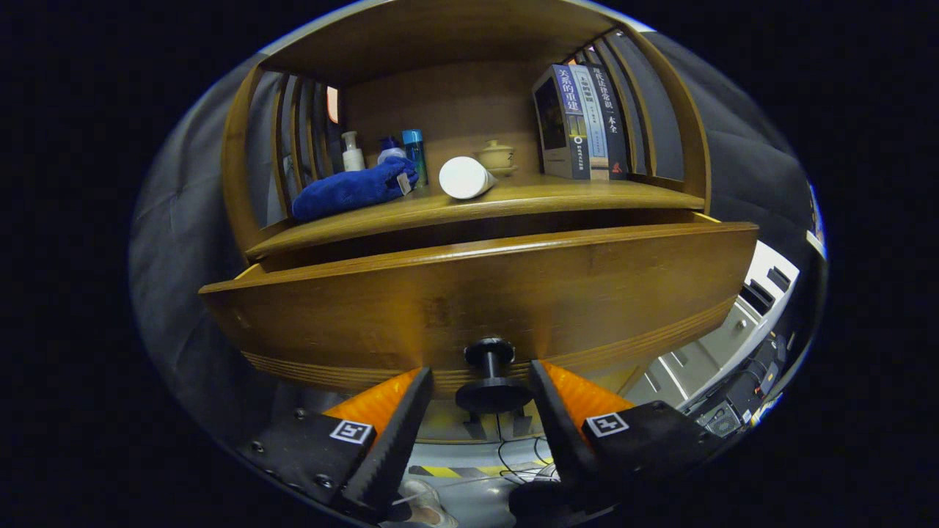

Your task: Pull open the drawer, take out the items inside it, and place them on the countertop above the cabinet.

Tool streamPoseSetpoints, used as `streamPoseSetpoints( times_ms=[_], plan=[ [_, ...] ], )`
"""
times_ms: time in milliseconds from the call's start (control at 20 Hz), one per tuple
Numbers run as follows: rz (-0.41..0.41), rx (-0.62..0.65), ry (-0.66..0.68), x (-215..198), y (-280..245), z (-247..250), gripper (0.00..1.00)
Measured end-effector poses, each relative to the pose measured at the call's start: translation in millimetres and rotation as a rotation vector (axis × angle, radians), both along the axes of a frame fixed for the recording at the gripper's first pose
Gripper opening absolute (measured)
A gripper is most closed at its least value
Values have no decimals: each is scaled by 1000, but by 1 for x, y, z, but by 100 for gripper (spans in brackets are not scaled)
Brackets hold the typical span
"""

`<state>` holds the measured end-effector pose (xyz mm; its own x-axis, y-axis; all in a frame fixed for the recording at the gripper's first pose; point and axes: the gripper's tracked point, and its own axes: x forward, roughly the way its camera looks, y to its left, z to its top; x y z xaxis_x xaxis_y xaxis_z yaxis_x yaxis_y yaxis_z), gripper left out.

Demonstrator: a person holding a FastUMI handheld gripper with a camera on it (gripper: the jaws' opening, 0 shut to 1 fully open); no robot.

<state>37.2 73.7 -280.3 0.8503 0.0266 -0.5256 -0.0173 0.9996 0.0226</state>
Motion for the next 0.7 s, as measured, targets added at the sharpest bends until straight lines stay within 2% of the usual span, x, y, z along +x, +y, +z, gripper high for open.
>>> streamPoseSetpoints(
  times_ms=[450,700],
  plan=[
    [-11,-5,-5,60,6,-5,90],
    [-4,-21,-2,61,5,-7,90]
  ],
)
